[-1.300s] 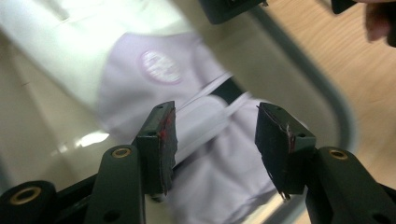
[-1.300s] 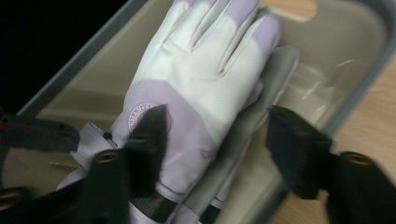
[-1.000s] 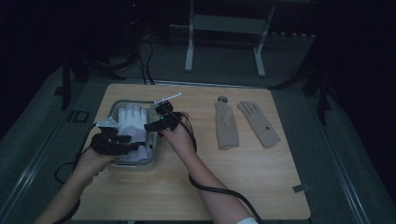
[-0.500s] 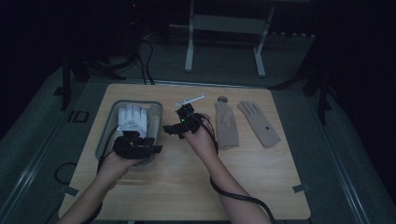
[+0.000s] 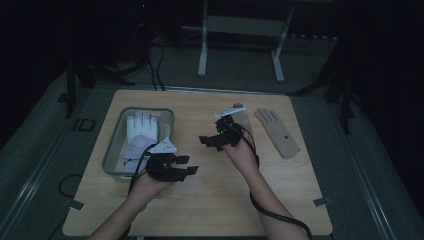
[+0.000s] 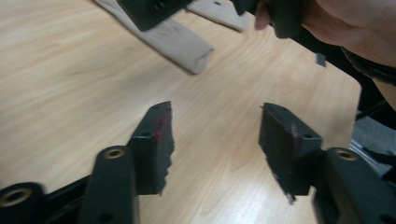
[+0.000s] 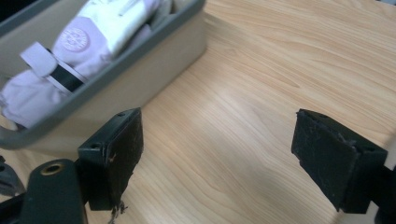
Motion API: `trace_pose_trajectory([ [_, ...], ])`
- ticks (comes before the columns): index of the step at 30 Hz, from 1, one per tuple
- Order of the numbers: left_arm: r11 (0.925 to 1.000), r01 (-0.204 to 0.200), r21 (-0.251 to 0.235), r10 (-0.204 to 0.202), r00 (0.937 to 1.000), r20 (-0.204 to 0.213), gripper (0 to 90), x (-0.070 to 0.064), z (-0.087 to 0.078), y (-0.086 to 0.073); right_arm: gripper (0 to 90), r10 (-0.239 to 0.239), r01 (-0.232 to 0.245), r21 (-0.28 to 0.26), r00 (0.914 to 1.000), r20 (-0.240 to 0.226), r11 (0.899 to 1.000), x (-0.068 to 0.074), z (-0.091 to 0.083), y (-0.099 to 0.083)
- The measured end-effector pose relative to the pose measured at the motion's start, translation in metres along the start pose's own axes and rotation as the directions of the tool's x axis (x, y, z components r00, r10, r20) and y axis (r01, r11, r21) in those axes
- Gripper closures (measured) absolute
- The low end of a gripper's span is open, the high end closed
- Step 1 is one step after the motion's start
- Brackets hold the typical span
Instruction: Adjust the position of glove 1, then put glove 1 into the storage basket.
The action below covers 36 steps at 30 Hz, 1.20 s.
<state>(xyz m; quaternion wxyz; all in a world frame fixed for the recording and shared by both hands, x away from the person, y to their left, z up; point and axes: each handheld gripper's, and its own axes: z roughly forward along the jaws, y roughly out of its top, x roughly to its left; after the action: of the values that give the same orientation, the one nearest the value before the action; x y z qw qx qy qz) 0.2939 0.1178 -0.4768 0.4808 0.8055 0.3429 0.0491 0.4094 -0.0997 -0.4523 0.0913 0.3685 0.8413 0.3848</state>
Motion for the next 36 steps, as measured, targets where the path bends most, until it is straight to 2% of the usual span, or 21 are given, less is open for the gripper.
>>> trace_pose_trajectory([
  [3,0.9999,-0.004,-0.013,0.005,0.9998,0.017,28.0,-0.007,0.012,-0.005,15.5,0.001,-0.001,0.007,1.0,0.01,1.0,-0.008,-0.003,-0.008],
  [5,0.9994,-0.023,-0.028,0.022,0.9987,-0.046,15.6,-0.014,0.019,-0.009,15.5,0.005,-0.005,0.009,0.9999,0.01,1.0,-0.013,-0.005,-0.013],
  [6,0.9994,-0.023,-0.028,0.022,0.9987,-0.046,13.2,-0.014,0.019,-0.009,15.5,0.005,-0.005,0.009,0.9999,0.01,1.0,-0.013,-0.005,-0.013],
  [7,0.9983,-0.044,-0.038,0.041,0.9972,-0.062,13.2,-0.019,0.024,-0.013,15.6,0.003,-0.004,0.013,0.9999,0.015,1.0,-0.015,-0.006,-0.015],
  [10,0.9979,-0.052,-0.039,0.049,0.9965,-0.068,3.0,-0.027,0.035,-0.022,15.4,0.002,-0.003,0.006,0.9998,0.022,1.0,-0.024,-0.011,-0.024],
  [13,0.9955,-0.07,-0.064,0.065,0.9944,-0.083,2.8,-0.03,0.042,-0.031,15.1,0.0,0.0,-0.001,0.9996,0.029,1.0,-0.03,-0.016,-0.028],
  [16,0.9933,-0.07,-0.093,0.065,0.9965,-0.053,2.8,-0.029,0.047,-0.039,14.4,0.0,0.001,-0.023,0.9993,0.036,1.0,-0.037,-0.021,-0.032],
  [18,0.9909,-0.084,-0.105,0.079,0.9953,-0.056,2.8,-0.03,0.05,-0.044,14.1,0.004,-0.003,-0.037,0.9997,0.026,0.999,-0.041,-0.024,-0.036],
  [19,0.9894,-0.09,-0.114,0.086,0.9953,-0.044,2.8,-0.029,0.052,-0.047,14.1,0.006,-0.005,-0.038,0.9994,0.034,0.999,-0.043,-0.025,-0.038],
  [22,0.9885,-0.104,-0.11,0.099,0.9938,-0.05,2.8,-0.03,0.055,-0.053,14.0,0.016,-0.014,-0.045,0.9992,0.038,0.999,-0.05,-0.028,-0.043],
  [26,0.9879,-0.098,-0.12,0.091,0.994,-0.06,2.8,-0.028,0.056,-0.059,13.7,0.021,-0.019,-0.035,0.9985,0.051,0.999,-0.06,-0.03,-0.049],
  [31,0.987,-0.089,-0.134,0.08,0.9941,-0.073,2.8,-0.026,0.056,-0.066,13.8,0.059,-0.056,-0.049,0.9964,0.061,0.997,-0.074,-0.032,-0.055],
  [35,0.9862,-0.087,-0.141,0.075,0.993,-0.091,2.8,-0.024,0.056,-0.07,11.6,0.059,-0.055,-0.052,0.9943,0.088,0.997,-0.087,-0.031,-0.056],
  [36,0.9859,-0.084,-0.145,0.071,0.9932,-0.092,2.8,-0.024,0.056,-0.072,10.8,0.048,-0.044,-0.046,0.993,0.107,0.998,-0.089,-0.03,-0.056],
])
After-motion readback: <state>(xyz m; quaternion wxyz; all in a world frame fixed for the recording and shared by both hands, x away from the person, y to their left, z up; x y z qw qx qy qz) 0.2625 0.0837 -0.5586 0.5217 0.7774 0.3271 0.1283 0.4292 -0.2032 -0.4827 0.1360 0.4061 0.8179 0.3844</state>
